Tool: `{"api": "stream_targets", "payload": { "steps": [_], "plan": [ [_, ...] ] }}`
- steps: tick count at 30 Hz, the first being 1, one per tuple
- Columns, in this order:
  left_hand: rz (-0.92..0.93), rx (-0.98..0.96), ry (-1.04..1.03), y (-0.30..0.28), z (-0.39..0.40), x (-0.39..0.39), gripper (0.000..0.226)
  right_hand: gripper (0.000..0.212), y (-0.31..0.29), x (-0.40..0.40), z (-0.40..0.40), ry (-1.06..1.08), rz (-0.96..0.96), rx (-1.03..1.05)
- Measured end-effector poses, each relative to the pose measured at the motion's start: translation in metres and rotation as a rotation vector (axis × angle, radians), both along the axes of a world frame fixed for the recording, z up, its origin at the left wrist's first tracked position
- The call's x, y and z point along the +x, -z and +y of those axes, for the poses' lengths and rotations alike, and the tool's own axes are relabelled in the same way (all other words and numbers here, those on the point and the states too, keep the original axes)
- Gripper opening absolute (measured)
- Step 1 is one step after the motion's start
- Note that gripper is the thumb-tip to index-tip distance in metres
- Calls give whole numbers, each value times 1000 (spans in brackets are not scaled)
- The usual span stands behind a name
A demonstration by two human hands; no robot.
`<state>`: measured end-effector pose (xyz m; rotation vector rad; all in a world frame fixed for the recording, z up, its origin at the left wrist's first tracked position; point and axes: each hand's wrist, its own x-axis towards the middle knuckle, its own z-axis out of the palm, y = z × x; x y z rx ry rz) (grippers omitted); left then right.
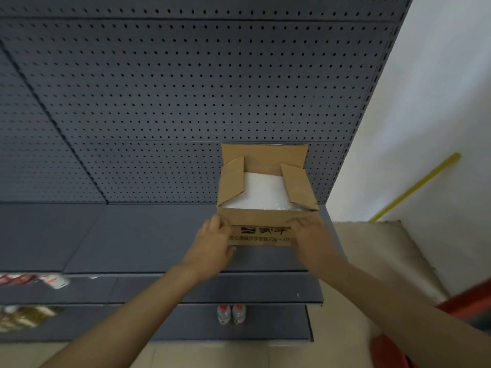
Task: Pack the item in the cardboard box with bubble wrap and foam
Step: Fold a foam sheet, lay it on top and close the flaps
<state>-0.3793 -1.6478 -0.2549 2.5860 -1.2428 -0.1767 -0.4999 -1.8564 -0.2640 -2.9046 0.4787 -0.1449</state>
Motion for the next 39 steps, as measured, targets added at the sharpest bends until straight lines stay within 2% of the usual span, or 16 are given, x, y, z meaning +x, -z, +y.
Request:
{"api": "stream_targets", "payload": {
  "steps": [4, 8, 11, 17, 21, 26, 30, 34, 37, 39],
  "plan": [
    [-19, 55, -95, -1, -5, -3, 48, 42, -3, 0, -26, 19, -73, -81],
    [-81, 40, -148, -11, -13, 1, 50, 18, -11, 5, -45, 46, -200, -28],
    [-56, -2, -157, -23, -21, 11, 50, 14, -15, 17, -56, 48, -252, -25],
    [-1, -10, -117, -40, -42, 46, 49, 24, -24, 55, -74, 88, -211, -67],
    [-28, 15, -70, -35, -60, 76, 44, 26, -23, 81, -89, 89, -56, -95],
    [-35, 53, -44, -20, -87, 115, 24, 36, -18, 108, -115, 14, 214, -3],
    [69, 128, -27, 2, -102, 139, 32, 40, 8, 123, -133, -10, 291, -50],
    [49, 245, -6, 16, -113, 155, 46, 71, 29, 132, -139, 12, 261, -122],
    [-102, 246, 33, 11, -125, 170, 52, 48, 27, 143, -152, -63, 153, -211],
    [-203, 209, 68, 3, -137, 180, 60, 77, 21, 157, -163, -157, 103, -203]
  ]
}}
